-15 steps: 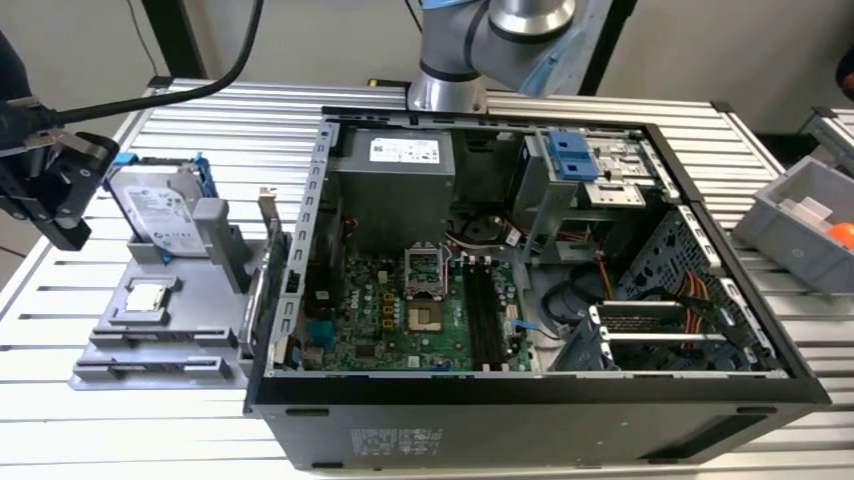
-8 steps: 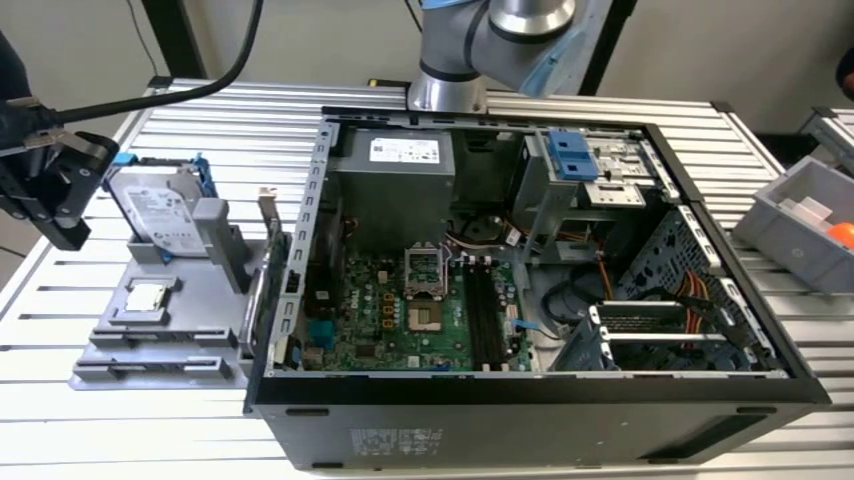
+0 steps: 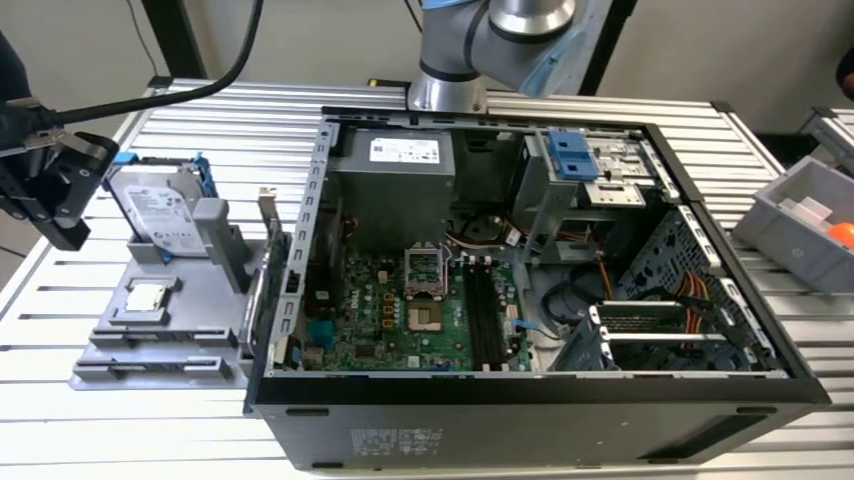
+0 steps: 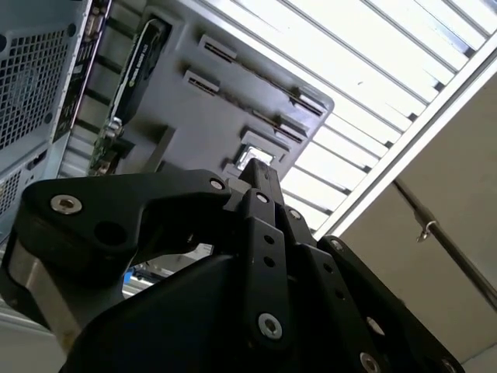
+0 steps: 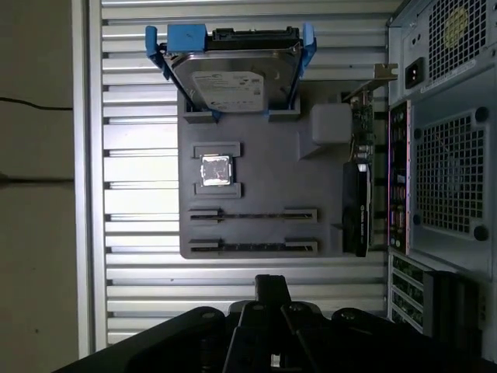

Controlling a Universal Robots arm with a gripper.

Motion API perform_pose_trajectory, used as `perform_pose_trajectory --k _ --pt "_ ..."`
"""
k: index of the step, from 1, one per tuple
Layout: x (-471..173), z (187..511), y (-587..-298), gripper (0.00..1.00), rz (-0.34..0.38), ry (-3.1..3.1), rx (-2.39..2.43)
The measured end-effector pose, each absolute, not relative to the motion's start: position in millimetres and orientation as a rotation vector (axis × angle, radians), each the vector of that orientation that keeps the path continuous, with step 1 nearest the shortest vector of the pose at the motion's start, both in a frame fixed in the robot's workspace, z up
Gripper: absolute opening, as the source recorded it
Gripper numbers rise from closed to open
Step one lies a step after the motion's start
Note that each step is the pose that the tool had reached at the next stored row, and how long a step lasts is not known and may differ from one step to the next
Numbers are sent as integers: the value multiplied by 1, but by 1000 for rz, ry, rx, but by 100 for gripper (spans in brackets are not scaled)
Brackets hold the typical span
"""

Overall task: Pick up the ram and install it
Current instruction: 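Pick up the ram and move it above insertion slot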

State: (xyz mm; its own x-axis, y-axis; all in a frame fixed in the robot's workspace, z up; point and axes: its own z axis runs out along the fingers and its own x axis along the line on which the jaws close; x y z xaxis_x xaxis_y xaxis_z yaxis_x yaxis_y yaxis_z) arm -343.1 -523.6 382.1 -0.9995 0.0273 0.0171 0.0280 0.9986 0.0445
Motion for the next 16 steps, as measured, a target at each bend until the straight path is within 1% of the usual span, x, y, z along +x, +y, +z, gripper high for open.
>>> perform_pose_trajectory --k 16 --pt "-343 382 -524 0 -70 -3121 -24"
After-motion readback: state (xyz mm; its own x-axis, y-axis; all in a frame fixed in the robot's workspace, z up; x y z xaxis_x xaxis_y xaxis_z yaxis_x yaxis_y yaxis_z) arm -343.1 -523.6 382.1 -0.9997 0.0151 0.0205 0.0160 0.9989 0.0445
